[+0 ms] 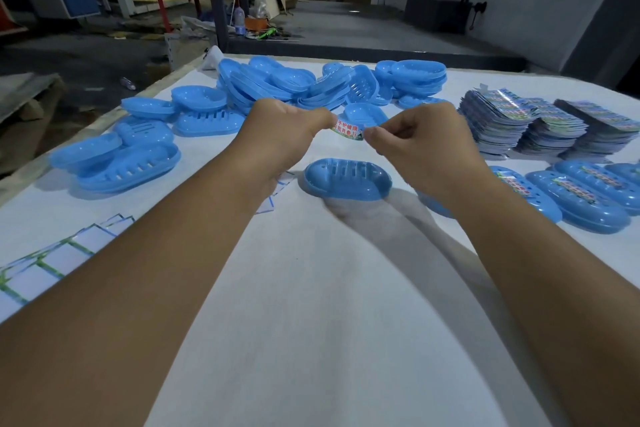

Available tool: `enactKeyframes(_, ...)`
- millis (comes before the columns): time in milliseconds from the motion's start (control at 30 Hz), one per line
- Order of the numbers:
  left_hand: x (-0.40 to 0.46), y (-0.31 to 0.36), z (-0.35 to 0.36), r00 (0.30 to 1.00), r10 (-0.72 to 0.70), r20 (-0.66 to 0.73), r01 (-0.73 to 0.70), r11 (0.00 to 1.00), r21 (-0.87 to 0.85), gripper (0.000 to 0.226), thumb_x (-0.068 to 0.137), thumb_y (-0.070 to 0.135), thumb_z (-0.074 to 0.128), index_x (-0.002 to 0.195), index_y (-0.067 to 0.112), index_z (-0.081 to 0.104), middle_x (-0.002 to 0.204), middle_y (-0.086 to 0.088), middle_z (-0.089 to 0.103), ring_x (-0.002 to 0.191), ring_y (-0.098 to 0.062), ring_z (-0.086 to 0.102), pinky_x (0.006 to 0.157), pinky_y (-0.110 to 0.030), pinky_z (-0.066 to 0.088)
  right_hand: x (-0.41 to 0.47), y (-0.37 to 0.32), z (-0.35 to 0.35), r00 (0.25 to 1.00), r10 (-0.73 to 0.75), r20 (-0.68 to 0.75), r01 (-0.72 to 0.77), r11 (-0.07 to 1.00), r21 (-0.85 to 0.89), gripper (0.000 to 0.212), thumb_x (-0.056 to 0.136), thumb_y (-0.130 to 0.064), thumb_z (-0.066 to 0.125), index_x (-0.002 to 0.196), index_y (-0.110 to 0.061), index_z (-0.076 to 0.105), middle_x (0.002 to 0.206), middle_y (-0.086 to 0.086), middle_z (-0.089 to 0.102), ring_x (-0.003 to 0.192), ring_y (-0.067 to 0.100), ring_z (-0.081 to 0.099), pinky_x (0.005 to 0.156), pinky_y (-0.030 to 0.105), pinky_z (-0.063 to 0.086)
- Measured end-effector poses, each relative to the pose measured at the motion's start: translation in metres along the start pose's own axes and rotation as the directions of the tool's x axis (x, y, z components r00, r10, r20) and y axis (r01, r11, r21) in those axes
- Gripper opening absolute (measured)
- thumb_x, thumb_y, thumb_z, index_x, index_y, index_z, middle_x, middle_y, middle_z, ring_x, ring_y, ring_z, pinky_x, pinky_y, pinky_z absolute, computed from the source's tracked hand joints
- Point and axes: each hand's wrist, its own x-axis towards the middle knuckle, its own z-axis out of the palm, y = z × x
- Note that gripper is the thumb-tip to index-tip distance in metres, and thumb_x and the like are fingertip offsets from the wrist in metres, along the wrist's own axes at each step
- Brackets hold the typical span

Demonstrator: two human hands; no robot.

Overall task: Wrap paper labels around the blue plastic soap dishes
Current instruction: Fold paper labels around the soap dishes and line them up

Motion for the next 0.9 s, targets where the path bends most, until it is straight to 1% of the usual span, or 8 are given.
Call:
enactKeyframes(100, 0.000, -0.001, 0.001, 1.000, -0.025, 0.003, 0.025, 0.999, -0.023, 0.042, 0.076, 0.042, 0.078, 0.094, 0.004, 0.071, 0.081, -0.003, 0.053, 0.074, -0.018, 0.047, 0.064, -0.032, 0.039, 0.000, -0.002, -0.001, 0.994, 0.093, 0.057, -0.099, 0.988, 0.122, 0.028, 0.085, -0.029, 0.066, 0.067, -0.010, 0.074, 0.061, 0.001, 0.070, 0.049, 0.009, 0.050, 0.057, 0.036, 0.054)
enactKeyframes(200, 0.001, -0.002, 0.000, 1.000, -0.018, -0.009, 0.018, 1.000, -0.018, 0.034, 0.076, 0.043, 0.079, 0.087, 0.013, 0.068, 0.080, -0.002, 0.054, 0.072, -0.017, 0.047, 0.063, -0.032, 0.039, -0.001, -0.005, -0.001, 0.987, 0.152, 0.060, -0.162, 0.960, 0.228, 0.028, 0.086, -0.025, 0.060, 0.074, -0.004, 0.075, 0.065, -0.007, 0.073, 0.054, 0.009, 0.053, 0.050, 0.029, 0.049)
enactKeyframes(300, 0.002, -0.004, 0.001, 1.000, -0.014, -0.024, 0.013, 1.000, -0.023, 0.042, 0.076, 0.042, 0.080, 0.092, 0.004, 0.072, 0.079, 0.000, 0.056, 0.071, -0.017, 0.048, 0.064, -0.032, 0.040, -0.002, -0.008, -0.003, 0.983, 0.163, 0.080, -0.181, 0.929, 0.322, 0.029, 0.087, -0.031, 0.062, 0.073, -0.011, 0.077, 0.067, -0.004, 0.074, 0.052, 0.008, 0.052, 0.041, 0.020, 0.043)
enactKeyframes(533, 0.002, -0.005, 0.003, 1.000, -0.007, -0.013, 0.007, 1.000, 0.006, 0.035, 0.076, 0.042, 0.079, 0.084, 0.009, 0.070, 0.074, 0.000, 0.055, 0.064, -0.015, 0.046, 0.057, -0.026, 0.038, -0.003, -0.008, -0.003, 0.986, 0.142, 0.090, -0.161, 0.954, 0.254, 0.028, 0.083, -0.033, 0.075, 0.064, -0.012, 0.075, 0.067, 0.006, 0.072, 0.054, 0.013, 0.050, 0.041, 0.022, 0.043)
enactKeyframes(633, 0.000, -0.008, 0.005, 1.000, -0.011, 0.003, 0.011, 0.999, 0.045, 0.032, 0.074, 0.042, 0.079, 0.084, 0.014, 0.066, 0.067, -0.001, 0.046, 0.046, -0.011, 0.038, 0.045, -0.019, 0.033, -0.002, -0.006, -0.004, 0.974, 0.193, 0.123, -0.215, 0.954, 0.207, 0.029, 0.079, -0.037, 0.077, 0.064, -0.012, 0.075, 0.077, 0.017, 0.072, 0.056, 0.018, 0.049, 0.046, 0.026, 0.042)
enactKeyframes(700, -0.002, -0.010, 0.007, 0.999, -0.022, 0.029, 0.019, 0.996, 0.082, 0.033, 0.072, 0.041, 0.080, 0.083, 0.011, 0.073, 0.057, 0.003, 0.054, 0.042, -0.010, 0.044, 0.049, -0.021, 0.041, -0.002, -0.004, -0.004, 0.963, 0.222, 0.151, -0.246, 0.955, 0.166, 0.030, 0.076, -0.038, 0.077, 0.065, -0.011, 0.075, 0.076, 0.018, 0.072, 0.055, 0.018, 0.047, 0.047, 0.027, 0.040)
enactKeyframes(800, -0.004, -0.014, 0.009, 0.994, -0.055, 0.097, 0.046, 0.994, 0.098, 0.013, 0.073, 0.031, 0.083, 0.076, 0.019, 0.079, 0.065, -0.003, 0.074, 0.062, -0.017, 0.070, 0.067, -0.035, 0.062, -0.001, -0.002, -0.003, 0.956, 0.235, 0.176, -0.256, 0.960, 0.110, 0.035, 0.074, -0.039, 0.077, 0.070, -0.004, 0.073, 0.056, 0.009, 0.057, 0.051, 0.018, 0.041, 0.047, 0.026, 0.037)
enactKeyframes(900, -0.005, -0.015, 0.009, 0.990, -0.072, 0.120, 0.054, 0.987, 0.148, 0.016, 0.072, 0.026, 0.084, 0.079, 0.013, 0.079, 0.079, -0.012, 0.076, 0.082, -0.028, 0.076, 0.076, -0.049, 0.063, -0.001, 0.000, -0.002, 0.948, 0.235, 0.214, -0.244, 0.970, 0.014, 0.041, 0.074, -0.043, 0.079, 0.074, -0.002, 0.074, 0.055, 0.005, 0.051, 0.046, 0.016, 0.040, 0.049, 0.028, 0.039)
